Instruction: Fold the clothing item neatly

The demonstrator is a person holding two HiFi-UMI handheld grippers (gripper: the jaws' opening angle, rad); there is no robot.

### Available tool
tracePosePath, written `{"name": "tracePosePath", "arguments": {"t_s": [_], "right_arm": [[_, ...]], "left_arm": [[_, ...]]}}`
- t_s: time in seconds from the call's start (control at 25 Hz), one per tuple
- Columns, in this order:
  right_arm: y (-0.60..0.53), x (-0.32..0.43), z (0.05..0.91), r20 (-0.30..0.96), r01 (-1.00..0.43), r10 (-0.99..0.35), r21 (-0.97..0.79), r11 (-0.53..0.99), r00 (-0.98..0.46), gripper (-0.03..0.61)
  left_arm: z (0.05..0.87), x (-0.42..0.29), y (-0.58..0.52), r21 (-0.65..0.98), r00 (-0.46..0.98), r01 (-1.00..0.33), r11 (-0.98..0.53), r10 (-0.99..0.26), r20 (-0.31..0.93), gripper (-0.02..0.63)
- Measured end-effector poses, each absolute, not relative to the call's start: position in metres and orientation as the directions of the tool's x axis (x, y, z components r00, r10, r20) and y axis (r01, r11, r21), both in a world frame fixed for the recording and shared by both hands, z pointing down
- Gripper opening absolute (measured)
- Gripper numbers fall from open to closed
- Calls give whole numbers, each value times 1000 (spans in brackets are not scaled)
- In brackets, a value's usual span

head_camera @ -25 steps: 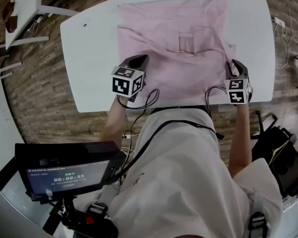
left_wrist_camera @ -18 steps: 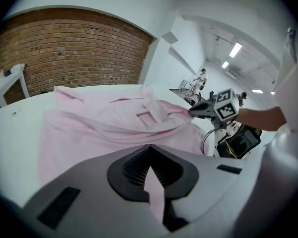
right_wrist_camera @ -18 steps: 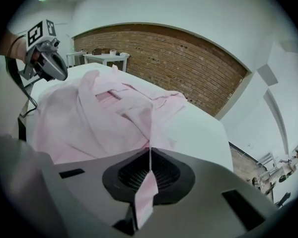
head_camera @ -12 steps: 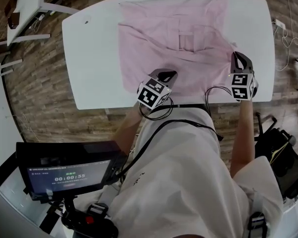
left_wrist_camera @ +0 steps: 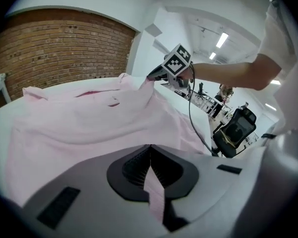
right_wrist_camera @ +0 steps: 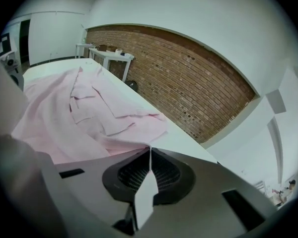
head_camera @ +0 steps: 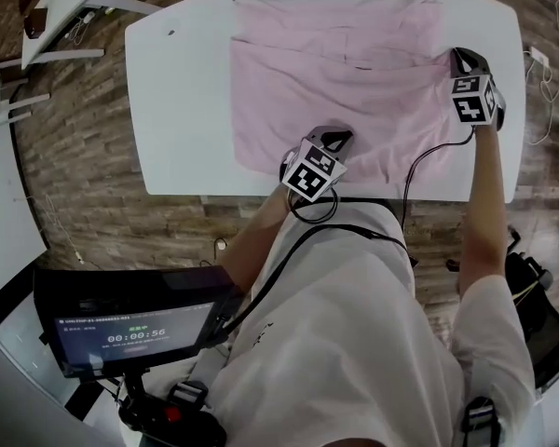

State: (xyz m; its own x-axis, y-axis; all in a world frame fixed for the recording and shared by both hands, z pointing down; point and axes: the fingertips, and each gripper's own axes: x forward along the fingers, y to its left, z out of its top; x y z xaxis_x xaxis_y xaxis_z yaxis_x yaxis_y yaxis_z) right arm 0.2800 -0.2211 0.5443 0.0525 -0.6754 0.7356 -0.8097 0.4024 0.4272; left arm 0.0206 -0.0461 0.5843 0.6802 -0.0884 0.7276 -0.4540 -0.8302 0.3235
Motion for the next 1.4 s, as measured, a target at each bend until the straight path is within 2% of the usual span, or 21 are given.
{"name": "tracePosePath", "arguments": {"t_s": [0.24, 0.36, 0.52, 0.64, 0.72, 0.8, 0.88, 0.96, 1.04, 1.12, 1.2, 1.32, 1.4], "right_arm": [[-235, 289, 583, 808, -796, -589, 378, 473, 34, 14], [-237, 288, 589, 820, -792, -571, 360, 494, 17, 38], [-242, 289, 574, 799, -806, -601, 346, 480, -14, 86], [-247, 273, 542, 733, -802, -674, 350, 484, -86, 86], [-250, 261, 524, 696, -785, -710, 377, 491, -109, 86], [-251, 264, 520, 701, -763, -711, 427, 485, -60, 86], [-246, 281, 536, 766, -775, -643, 413, 478, 11, 86], [-232, 304, 560, 847, -860, -531, 268, 435, -5, 86], [-223, 323, 574, 864, -959, -490, 32, 283, -116, 86], [-224, 332, 574, 804, -969, -543, -221, 107, -243, 86], [-227, 333, 570, 714, -897, -609, -442, -7, -347, 86], [-224, 314, 566, 602, -759, -602, -651, 10, -525, 93], [-220, 306, 564, 593, -749, -563, -659, 71, -575, 164]], "left_arm": [[606, -8, -60, 258, 583, -565, -784, -158, 797, 3], [615, -22, -59, 238, 549, -605, -759, -182, 816, 3], [614, -28, -61, 209, 538, -633, -745, -230, 811, 3], [603, -29, -71, 190, 554, -666, -722, -308, 773, 3], [601, -29, -73, 198, 564, -667, -718, -312, 764, 3], [604, -28, -72, 198, 560, -654, -730, -291, 776, 3], [610, -30, -70, 196, 545, -652, -733, -272, 793, 3], [615, -32, -66, 205, 533, -657, -725, -255, 807, 3], [618, -33, -66, 212, 530, -662, -719, -249, 810, 3], [618, -32, -66, 210, 529, -662, -720, -251, 811, 3], [618, -32, -67, 206, 529, -661, -722, -253, 810, 3], [618, -32, -66, 206, 530, -656, -726, -249, 811, 3], [618, -31, -66, 204, 530, -654, -729, -248, 811, 3]]}}
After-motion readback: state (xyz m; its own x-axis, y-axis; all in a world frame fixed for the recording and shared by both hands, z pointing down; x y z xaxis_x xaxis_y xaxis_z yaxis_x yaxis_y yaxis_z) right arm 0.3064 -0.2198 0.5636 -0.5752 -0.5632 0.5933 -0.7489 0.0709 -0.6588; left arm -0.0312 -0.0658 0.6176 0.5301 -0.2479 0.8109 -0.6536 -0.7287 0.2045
